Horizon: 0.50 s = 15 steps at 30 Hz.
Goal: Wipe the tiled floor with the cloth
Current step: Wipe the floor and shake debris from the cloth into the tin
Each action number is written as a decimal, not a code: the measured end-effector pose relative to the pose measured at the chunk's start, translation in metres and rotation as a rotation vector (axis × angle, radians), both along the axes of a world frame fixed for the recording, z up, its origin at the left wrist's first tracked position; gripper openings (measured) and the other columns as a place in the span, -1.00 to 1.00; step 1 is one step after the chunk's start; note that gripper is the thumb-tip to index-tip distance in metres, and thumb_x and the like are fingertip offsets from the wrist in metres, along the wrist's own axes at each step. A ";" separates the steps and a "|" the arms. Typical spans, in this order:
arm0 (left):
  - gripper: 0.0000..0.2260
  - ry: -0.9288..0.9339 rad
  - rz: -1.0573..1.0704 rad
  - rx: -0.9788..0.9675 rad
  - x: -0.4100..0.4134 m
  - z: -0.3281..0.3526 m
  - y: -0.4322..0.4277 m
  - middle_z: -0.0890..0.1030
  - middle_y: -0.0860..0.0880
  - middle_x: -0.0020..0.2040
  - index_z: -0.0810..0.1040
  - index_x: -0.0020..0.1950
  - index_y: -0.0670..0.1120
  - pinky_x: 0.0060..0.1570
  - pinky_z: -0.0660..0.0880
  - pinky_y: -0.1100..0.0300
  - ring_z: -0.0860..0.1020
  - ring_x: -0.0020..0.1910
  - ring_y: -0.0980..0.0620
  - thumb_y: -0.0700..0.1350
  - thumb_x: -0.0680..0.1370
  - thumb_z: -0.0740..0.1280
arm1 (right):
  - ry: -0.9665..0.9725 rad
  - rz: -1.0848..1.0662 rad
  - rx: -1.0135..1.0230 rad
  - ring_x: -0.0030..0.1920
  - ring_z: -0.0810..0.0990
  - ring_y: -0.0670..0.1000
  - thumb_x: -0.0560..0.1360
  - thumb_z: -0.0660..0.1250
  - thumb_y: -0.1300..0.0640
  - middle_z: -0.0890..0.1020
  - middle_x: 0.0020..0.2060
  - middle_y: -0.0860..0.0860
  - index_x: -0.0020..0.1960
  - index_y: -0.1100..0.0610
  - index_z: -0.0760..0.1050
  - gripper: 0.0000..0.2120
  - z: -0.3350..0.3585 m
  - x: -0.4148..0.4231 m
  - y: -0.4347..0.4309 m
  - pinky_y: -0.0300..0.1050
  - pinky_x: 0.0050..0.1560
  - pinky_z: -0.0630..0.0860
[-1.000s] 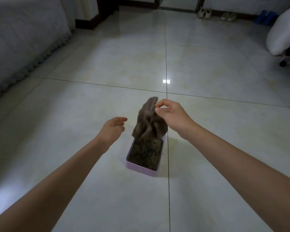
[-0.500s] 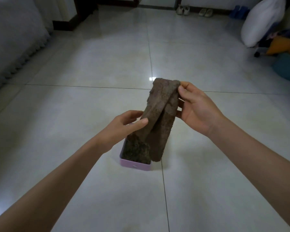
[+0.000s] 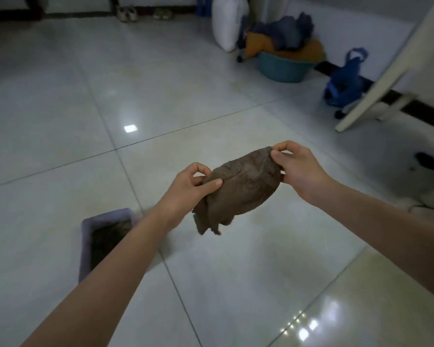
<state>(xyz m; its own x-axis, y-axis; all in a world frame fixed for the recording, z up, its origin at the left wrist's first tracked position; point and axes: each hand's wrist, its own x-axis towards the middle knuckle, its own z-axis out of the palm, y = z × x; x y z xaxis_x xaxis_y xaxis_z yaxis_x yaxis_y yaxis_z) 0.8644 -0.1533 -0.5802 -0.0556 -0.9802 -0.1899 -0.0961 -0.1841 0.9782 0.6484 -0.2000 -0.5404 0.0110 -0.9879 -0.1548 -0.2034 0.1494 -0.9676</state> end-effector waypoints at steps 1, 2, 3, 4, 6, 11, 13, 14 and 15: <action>-0.87 0.001 -0.002 -0.007 -0.015 0.003 -0.003 0.68 -0.02 -0.25 0.46 -0.07 -0.05 -0.50 0.39 0.28 0.58 -0.39 0.08 -0.12 0.52 0.41 | 0.014 -0.059 0.000 -0.21 0.49 0.02 0.62 0.21 0.23 0.53 -0.20 0.06 -0.19 0.09 0.45 -0.78 0.000 -0.016 0.002 -0.10 -0.22 0.49; -0.88 0.011 -0.002 -0.007 -0.031 0.006 -0.006 0.69 -0.03 -0.23 0.47 -0.07 -0.04 -0.48 0.41 0.28 0.60 -0.37 0.08 -0.11 0.52 0.41 | 0.025 -0.109 0.000 -0.20 0.50 0.03 0.62 0.21 0.23 0.53 -0.18 0.08 -0.20 0.09 0.45 -0.77 -0.001 -0.032 0.003 -0.08 -0.21 0.50; -0.89 0.027 -0.006 -0.003 -0.049 0.008 -0.007 0.69 -0.03 -0.22 0.49 -0.07 -0.03 -0.46 0.44 0.28 0.62 -0.35 0.08 -0.10 0.52 0.41 | 0.039 -0.148 0.004 -0.17 0.50 0.05 0.63 0.20 0.23 0.54 -0.15 0.09 -0.20 0.09 0.44 -0.77 -0.003 -0.048 0.005 -0.05 -0.17 0.52; -0.91 0.040 -0.016 0.006 -0.067 0.009 -0.007 0.69 -0.02 -0.23 0.49 -0.07 -0.02 -0.43 0.46 0.28 0.62 -0.34 0.08 -0.10 0.53 0.40 | 0.052 -0.179 0.012 -0.13 0.50 0.07 0.63 0.20 0.22 0.54 -0.13 0.11 -0.20 0.08 0.44 -0.77 -0.005 -0.066 0.006 0.00 -0.11 0.55; -0.93 0.055 -0.042 0.036 -0.104 0.008 -0.004 0.66 -0.01 -0.27 0.50 -0.06 -0.05 -0.42 0.45 0.28 0.59 -0.37 0.09 -0.10 0.56 0.37 | 0.084 -0.238 0.028 -0.06 0.50 0.11 0.63 0.20 0.21 0.54 -0.07 0.13 -0.19 0.07 0.45 -0.77 -0.010 -0.099 0.009 0.10 0.04 0.55; -0.88 0.027 -0.142 0.148 -0.200 0.003 0.005 0.56 -0.11 -0.16 0.42 0.07 -0.08 -0.30 0.45 0.13 0.53 -0.26 -0.03 -0.04 0.63 0.22 | 0.281 -0.166 0.065 -0.01 0.54 0.03 0.52 0.36 -0.07 0.56 0.05 0.07 0.02 0.02 0.42 -0.79 -0.027 -0.185 0.036 -0.05 0.03 0.52; -0.88 0.012 -0.193 0.187 -0.242 0.003 0.007 0.51 -0.13 -0.12 0.37 0.10 -0.08 -0.31 0.45 0.12 0.51 -0.25 -0.07 -0.04 0.66 0.17 | 0.385 0.056 0.139 0.12 0.51 -0.03 0.31 0.43 -0.35 0.48 0.17 -0.06 0.38 -0.05 0.24 -0.22 -0.037 -0.226 0.058 -0.09 0.15 0.50; -0.89 -0.004 -0.215 0.196 -0.262 0.002 0.007 0.49 -0.14 -0.11 0.35 0.09 -0.07 -0.32 0.44 0.11 0.50 -0.25 -0.09 -0.04 0.67 0.15 | 0.417 0.179 0.157 0.17 0.47 -0.06 0.20 0.44 -0.42 0.44 0.19 -0.12 0.48 -0.14 0.10 -0.01 -0.042 -0.245 0.072 -0.14 0.19 0.47; -0.90 -0.023 -0.235 0.200 -0.283 0.001 0.008 0.47 -0.14 -0.11 0.33 0.09 -0.07 -0.33 0.41 0.11 0.48 -0.24 -0.11 -0.05 0.67 0.13 | 0.454 0.286 0.155 0.16 0.47 -0.10 0.14 0.46 -0.43 0.44 0.17 -0.16 0.50 -0.18 0.06 0.06 -0.047 -0.261 0.086 -0.22 0.17 0.45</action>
